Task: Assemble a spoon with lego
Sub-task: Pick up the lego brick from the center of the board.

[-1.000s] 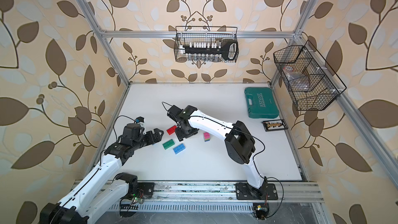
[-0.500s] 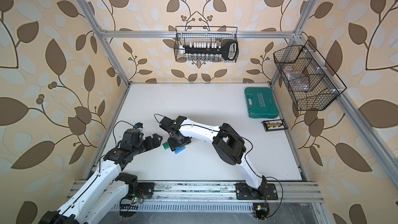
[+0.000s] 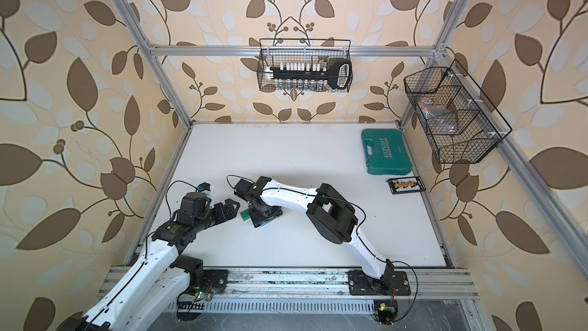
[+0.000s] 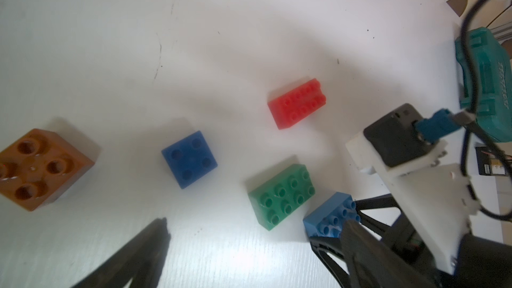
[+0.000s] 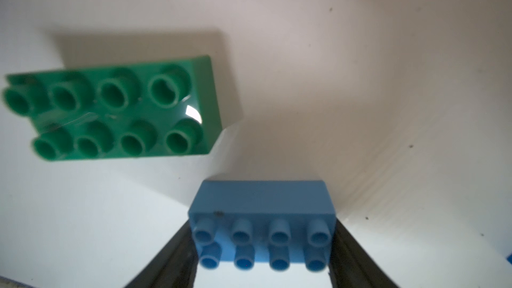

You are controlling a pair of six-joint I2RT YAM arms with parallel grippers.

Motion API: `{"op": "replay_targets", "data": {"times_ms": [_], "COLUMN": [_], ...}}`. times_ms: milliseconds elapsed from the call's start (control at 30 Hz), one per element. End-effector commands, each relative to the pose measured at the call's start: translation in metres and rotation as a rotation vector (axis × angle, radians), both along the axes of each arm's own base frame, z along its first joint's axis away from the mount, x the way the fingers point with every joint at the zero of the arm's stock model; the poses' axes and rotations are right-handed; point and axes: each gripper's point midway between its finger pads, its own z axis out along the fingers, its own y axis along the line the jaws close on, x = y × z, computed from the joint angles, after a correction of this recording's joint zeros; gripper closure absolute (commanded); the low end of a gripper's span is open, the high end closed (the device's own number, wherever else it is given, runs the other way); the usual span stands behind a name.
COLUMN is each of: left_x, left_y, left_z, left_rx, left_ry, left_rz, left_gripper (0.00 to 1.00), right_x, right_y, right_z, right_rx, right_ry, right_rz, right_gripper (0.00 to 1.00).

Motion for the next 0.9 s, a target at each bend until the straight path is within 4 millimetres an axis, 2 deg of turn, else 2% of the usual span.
{"op": "replay_targets", "data": {"times_ms": [0,100,167,300,500,600,700,867], "left_x": [0.001,0.001,0.001,0.002,0.003,0.0,-0.006,-0.022], "left_y": [-0.001,-0.003,-0.007,-0.016,-0.038,-0.056,-0.081,-0.123], "left_z": [0.001,0.002,0.004,0.009,0.022,0.023,0.023,0.022], "left_rx": [-0.014,-0.019,-0.026,-0.04,-0.041,-0.018,0.007,0.071], "left_ry": [-0.011,-0.015,-0.029,-0.071,-0.174,-0.208,-0.24,-0.288], "left_rz": [-0.004,-0.019,-0.046,-0.108,-0.226,-0.316,-0.443,-0.659], "left_gripper": [0.01,0.01,0.01,0.01,0.01,0.01,0.01,0.01], "right_x": [0.002,0.004,0.007,0.019,0.039,0.045,0.047,0.046], "right_y": [-0.001,-0.002,-0.004,-0.014,-0.054,-0.081,-0.108,-0.143], "right_z": [-0.003,0.004,0.016,0.054,0.113,0.131,0.136,0.126], "right_rx": [-0.03,-0.035,-0.025,0.015,0.031,0.012,-0.002,-0.038], "right_ry": [-0.012,-0.024,-0.051,-0.094,-0.157,-0.174,-0.176,-0.15], "right_rz": [-0.003,-0.001,-0.007,-0.041,-0.114,-0.159,-0.198,-0.241], "right_gripper": [0.35,0.47,0.55,0.62,0.66,0.66,0.66,0.67]}}
